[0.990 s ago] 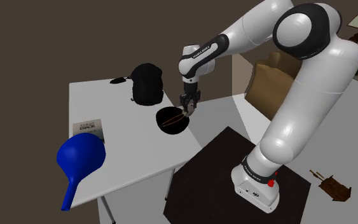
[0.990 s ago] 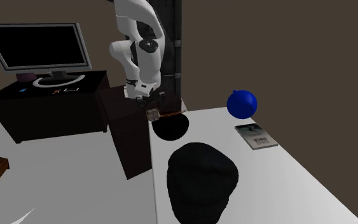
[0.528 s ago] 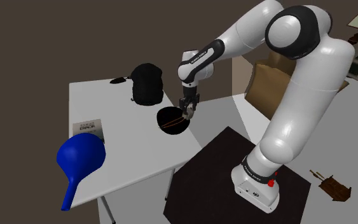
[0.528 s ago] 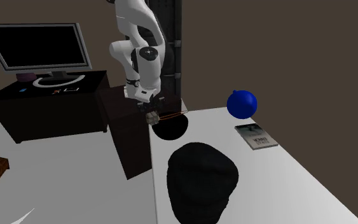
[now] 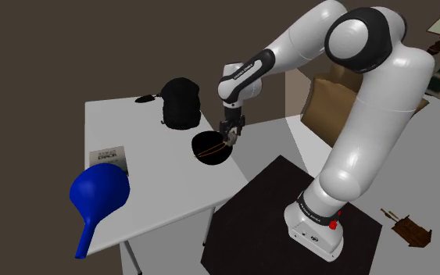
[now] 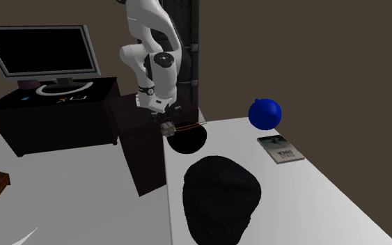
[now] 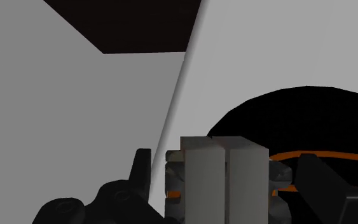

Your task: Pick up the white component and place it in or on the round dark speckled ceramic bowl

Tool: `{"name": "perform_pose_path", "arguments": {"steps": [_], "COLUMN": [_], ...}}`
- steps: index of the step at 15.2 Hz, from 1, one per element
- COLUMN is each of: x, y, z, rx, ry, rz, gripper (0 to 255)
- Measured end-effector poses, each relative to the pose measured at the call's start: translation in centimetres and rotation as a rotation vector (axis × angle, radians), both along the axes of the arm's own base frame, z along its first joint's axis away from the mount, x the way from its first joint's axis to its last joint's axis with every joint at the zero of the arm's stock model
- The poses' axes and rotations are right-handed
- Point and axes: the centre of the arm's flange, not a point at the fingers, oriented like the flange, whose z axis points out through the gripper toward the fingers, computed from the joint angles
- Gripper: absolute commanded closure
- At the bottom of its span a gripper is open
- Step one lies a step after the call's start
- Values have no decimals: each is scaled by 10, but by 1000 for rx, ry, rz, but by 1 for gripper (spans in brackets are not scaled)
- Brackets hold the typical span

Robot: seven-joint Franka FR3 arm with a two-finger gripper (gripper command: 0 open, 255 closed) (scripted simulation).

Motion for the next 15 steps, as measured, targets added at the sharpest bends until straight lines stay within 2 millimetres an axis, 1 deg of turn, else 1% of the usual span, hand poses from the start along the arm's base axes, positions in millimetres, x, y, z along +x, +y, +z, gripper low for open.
{"name": "perform_pose_path", "arguments": {"steps": [4,5,6,8,9,11,15], "x": [0,2,5,8,11,13,14], "y": [0,0,-1,-1,-3,-3,-3], "z": [-1,4,12,36,42,46,46], "rx": [1,1,1,1,0,1,1], "ry": [2,2,1,0,0,1,2], "rz": [1,1,1,1,1,1,1], "gripper": [0,0,0,0,0,0,0]}}
